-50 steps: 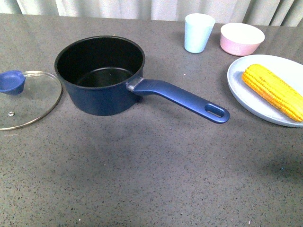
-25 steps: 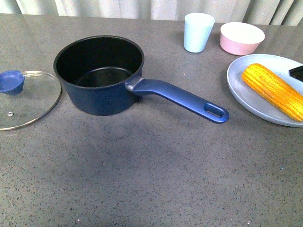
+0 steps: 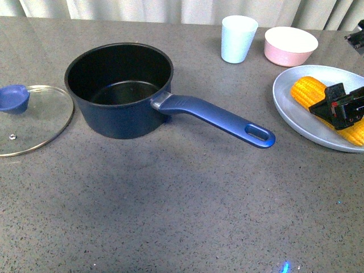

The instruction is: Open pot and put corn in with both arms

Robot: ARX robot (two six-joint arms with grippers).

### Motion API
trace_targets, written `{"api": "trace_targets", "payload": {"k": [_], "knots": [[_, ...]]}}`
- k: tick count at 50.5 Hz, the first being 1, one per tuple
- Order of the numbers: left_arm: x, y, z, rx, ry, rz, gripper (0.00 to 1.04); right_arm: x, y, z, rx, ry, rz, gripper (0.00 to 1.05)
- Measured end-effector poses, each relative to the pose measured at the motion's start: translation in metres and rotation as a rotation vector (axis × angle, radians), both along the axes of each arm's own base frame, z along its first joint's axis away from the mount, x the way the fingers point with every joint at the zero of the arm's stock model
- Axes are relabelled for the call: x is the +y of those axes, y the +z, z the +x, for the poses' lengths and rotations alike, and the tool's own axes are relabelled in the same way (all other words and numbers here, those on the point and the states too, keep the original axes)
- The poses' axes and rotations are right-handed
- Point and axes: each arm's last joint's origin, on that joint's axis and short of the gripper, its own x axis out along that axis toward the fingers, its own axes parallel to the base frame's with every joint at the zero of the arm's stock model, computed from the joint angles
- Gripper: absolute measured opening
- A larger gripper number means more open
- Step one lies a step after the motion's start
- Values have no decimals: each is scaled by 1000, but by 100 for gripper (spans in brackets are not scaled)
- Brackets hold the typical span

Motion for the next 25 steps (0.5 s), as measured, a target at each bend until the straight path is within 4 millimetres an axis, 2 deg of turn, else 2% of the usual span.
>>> {"api": "trace_targets", "payload": {"k": [12, 18, 25], "knots": [[0, 0, 0, 0, 0, 0, 96, 0, -14, 8, 33, -14, -12, 95], [0, 0, 0, 0, 0, 0, 96, -1, -17, 8, 43, -18, -15, 82], [0, 0, 0, 0, 0, 0, 96, -1, -18, 8, 40, -18, -15, 61]]}}
